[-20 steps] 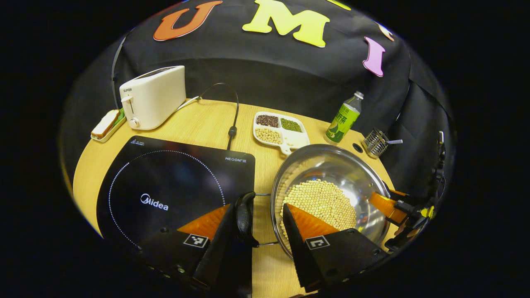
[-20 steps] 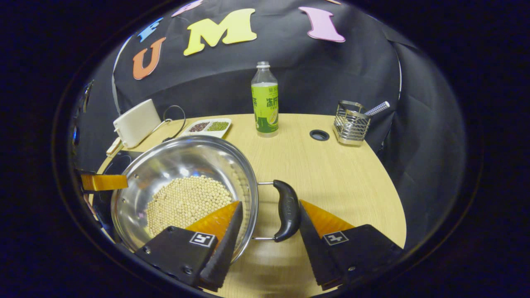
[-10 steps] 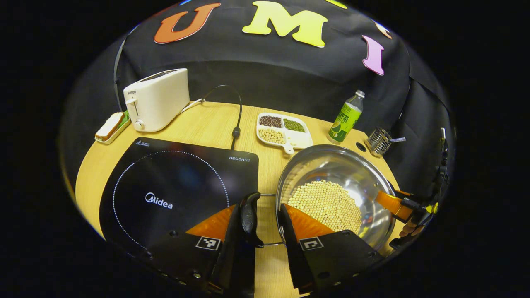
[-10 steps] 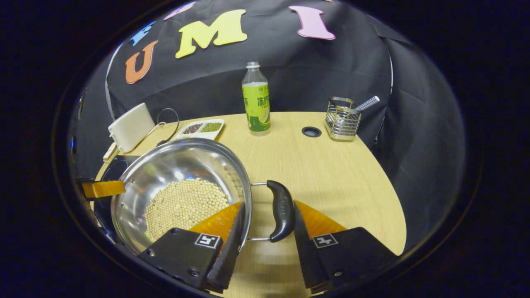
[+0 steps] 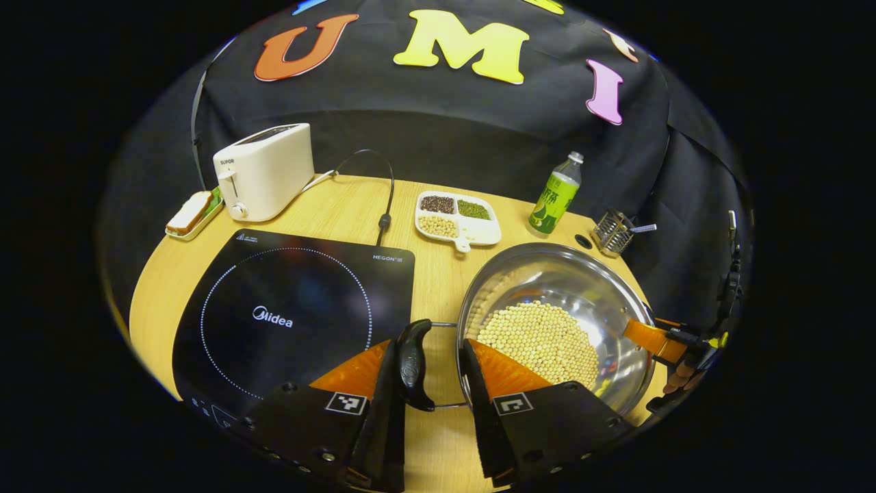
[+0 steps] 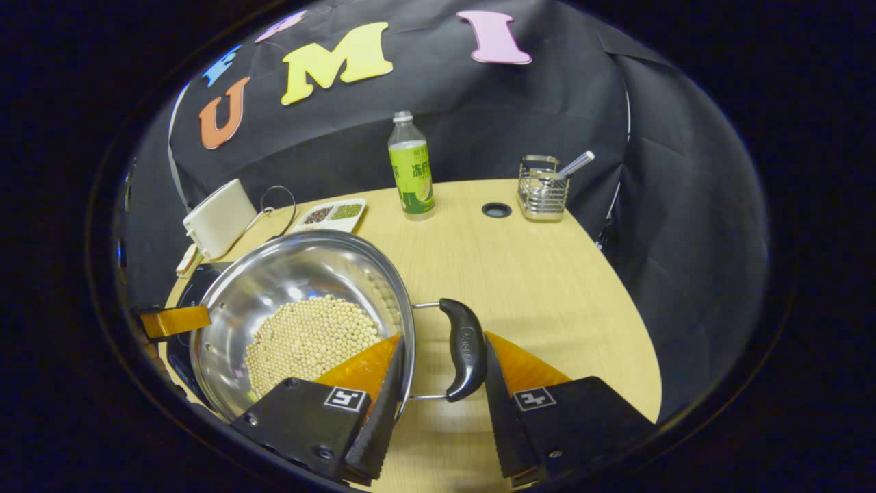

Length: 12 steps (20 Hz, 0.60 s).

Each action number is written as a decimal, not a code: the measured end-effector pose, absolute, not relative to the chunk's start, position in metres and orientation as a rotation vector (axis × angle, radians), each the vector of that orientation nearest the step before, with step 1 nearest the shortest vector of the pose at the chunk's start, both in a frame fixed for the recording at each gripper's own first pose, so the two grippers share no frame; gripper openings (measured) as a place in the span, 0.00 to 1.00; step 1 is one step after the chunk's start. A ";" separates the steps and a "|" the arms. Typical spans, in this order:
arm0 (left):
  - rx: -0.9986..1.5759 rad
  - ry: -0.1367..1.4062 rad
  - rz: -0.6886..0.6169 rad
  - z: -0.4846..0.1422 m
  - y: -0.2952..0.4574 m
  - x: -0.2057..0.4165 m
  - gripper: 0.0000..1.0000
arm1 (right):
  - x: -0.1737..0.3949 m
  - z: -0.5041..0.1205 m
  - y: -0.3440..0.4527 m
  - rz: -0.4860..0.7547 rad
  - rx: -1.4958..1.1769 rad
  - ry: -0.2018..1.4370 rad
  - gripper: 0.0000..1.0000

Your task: First push the handle of the pot to place it horizontally, then grasp the pot with both hands and set it on the induction cooktop.

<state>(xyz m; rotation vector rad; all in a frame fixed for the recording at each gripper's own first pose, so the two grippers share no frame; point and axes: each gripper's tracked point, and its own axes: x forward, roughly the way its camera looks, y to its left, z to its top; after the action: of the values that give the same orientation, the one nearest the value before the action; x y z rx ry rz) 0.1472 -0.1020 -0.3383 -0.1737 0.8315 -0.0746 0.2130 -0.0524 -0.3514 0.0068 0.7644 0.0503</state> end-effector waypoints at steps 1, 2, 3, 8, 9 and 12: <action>-0.179 0.820 -0.080 -0.330 -0.103 0.146 0.52 | 0.208 -0.341 -0.054 0.044 -0.002 0.751 0.63; -0.178 0.806 -0.089 -0.322 -0.104 0.145 0.52 | 0.203 -0.331 -0.055 0.035 -0.004 0.740 0.63; -0.177 0.792 -0.095 -0.315 -0.105 0.142 0.52 | 0.198 -0.321 -0.055 0.030 -0.014 0.731 0.64; -0.153 0.699 -0.117 -0.263 -0.095 0.130 0.52 | 0.175 -0.269 -0.043 0.026 -0.005 0.672 0.63; -0.147 0.677 -0.116 -0.251 -0.090 0.128 0.52 | 0.171 -0.260 -0.038 0.030 0.000 0.663 0.63; -0.124 0.622 -0.110 -0.223 -0.076 0.121 0.52 | 0.161 -0.238 -0.021 0.041 0.021 0.639 0.64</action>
<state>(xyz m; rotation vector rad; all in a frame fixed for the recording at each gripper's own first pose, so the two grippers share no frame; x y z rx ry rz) 0.1215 -0.0761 -0.2227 -0.1242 0.6221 -0.1103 0.1612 -0.0210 -0.2376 0.0205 0.6387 0.0406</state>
